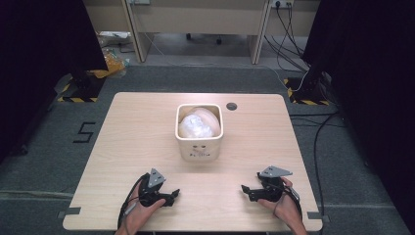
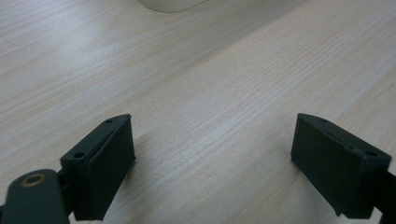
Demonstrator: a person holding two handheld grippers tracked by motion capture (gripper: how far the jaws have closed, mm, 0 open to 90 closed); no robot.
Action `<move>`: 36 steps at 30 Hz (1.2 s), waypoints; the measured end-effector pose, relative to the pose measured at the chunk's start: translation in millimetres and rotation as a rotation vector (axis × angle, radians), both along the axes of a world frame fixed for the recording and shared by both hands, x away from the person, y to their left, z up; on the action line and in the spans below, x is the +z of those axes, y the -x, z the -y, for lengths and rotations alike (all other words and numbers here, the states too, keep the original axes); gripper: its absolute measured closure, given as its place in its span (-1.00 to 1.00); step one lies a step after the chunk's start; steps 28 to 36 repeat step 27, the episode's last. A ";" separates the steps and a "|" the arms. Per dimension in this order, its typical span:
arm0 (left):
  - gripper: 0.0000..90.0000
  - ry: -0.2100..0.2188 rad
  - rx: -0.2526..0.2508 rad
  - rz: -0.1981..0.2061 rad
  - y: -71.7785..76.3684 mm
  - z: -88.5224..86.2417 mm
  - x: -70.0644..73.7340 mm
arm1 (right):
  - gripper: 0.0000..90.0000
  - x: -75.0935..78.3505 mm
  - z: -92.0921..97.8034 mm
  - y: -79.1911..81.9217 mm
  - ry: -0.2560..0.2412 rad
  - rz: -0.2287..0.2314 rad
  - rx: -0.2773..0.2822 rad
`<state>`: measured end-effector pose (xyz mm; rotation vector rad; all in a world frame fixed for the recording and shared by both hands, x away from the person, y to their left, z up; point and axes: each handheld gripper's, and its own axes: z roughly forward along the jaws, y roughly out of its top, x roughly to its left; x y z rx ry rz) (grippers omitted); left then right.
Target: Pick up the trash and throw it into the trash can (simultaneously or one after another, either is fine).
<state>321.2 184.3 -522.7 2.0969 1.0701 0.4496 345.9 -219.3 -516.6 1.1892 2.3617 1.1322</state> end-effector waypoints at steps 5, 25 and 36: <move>-0.72 0.002 0.001 0.000 0.2 0.0 0.0 | -0.68 -0.1 -5.2 2.1 0.053 0.017 0.004; -0.72 0.003 0.003 -0.001 0.3 0.0 0.0 | -0.69 -0.9 -11.3 4.2 0.113 0.041 0.008; -0.72 0.001 0.001 -0.002 0.3 -0.2 0.1 | -0.69 -0.9 -11.2 4.2 0.112 0.041 0.008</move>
